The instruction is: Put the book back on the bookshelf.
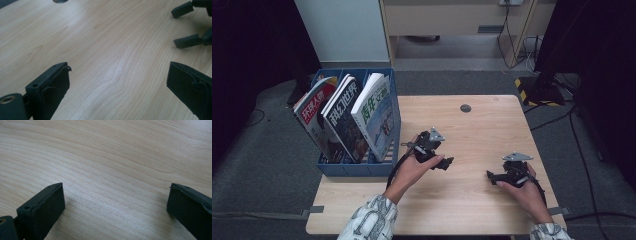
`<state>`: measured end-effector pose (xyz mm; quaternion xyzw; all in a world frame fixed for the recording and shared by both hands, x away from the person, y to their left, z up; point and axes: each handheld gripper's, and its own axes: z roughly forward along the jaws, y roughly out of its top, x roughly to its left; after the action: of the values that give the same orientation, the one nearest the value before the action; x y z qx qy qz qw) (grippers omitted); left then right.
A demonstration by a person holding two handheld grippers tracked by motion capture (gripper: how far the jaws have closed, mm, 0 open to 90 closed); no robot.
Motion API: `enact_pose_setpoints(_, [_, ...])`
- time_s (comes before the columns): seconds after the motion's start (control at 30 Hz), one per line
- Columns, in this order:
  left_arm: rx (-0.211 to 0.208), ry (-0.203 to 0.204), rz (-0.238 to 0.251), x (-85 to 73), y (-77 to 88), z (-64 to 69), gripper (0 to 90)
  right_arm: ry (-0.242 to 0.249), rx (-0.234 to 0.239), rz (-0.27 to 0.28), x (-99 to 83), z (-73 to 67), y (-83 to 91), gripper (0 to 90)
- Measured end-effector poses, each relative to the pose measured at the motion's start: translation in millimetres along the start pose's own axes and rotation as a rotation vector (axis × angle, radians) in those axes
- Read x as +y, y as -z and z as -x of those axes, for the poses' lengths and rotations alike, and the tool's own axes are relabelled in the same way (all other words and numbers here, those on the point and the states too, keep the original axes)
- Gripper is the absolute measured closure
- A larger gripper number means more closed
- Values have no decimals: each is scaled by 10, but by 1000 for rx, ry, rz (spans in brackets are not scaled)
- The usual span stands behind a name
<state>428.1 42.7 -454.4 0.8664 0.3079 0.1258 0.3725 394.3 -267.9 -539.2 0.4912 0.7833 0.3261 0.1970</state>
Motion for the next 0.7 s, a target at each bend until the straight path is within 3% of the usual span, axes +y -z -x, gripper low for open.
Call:
enact_pose_setpoints(0.4, [-15,30,-47,-194,-313,60,44,3,-2,1,0,3,-2,16])
enact_pose_setpoints(0.7, [20,34,-67,-272,-479,52,41,3,-2,1,0,3,-2,16])
